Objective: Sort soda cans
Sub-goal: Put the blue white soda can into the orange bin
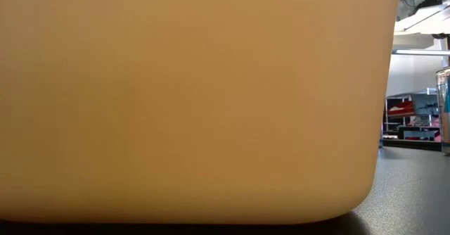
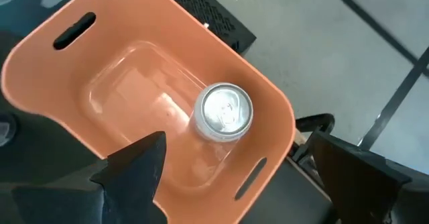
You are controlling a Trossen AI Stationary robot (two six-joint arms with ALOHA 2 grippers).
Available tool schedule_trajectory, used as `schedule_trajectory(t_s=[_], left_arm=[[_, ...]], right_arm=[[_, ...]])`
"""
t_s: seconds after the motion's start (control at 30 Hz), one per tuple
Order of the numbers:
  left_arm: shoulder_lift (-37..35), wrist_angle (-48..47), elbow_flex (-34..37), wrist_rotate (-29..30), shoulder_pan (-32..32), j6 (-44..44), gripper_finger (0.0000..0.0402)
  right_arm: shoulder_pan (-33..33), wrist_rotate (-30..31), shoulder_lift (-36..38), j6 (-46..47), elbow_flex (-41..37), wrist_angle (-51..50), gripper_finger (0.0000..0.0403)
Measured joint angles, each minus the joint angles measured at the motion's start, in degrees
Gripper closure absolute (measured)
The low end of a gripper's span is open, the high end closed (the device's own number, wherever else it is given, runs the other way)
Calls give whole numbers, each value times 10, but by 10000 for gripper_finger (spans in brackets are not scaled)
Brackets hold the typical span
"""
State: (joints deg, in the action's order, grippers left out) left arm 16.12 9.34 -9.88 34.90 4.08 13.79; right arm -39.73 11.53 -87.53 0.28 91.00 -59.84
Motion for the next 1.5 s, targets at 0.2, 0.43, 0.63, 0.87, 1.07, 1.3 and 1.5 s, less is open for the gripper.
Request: schedule_trajectory(t_s=[0.2, 0.43, 0.63, 0.87, 1.07, 1.3, 1.5], left_arm=[[0, -127, -70, 15, 10, -97, 161], [17, -308, -176, 23, 31, -210, 78], [86, -518, -286, 27, 61, -324, 37], [174, -660, -343, 54, 131, -368, 28], [226, -671, -334, 53, 224, -370, 27], [284, -661, -335, 30, 340, -334, 27], [337, -633, -334, -68, 431, -263, 27]], right_arm=[[7, 0, 37, -18, -3, -20, 19], [45, -12, 71, -18, -32, -13, 19], [87, -12, 90, -1, -46, -6, 19], [121, -12, 90, -17, -47, 4, 19], [130, -12, 90, -22, -47, 4, 19], [129, -10, 89, -23, -47, 4, 19], [129, -10, 89, -23, -47, 4, 19]])
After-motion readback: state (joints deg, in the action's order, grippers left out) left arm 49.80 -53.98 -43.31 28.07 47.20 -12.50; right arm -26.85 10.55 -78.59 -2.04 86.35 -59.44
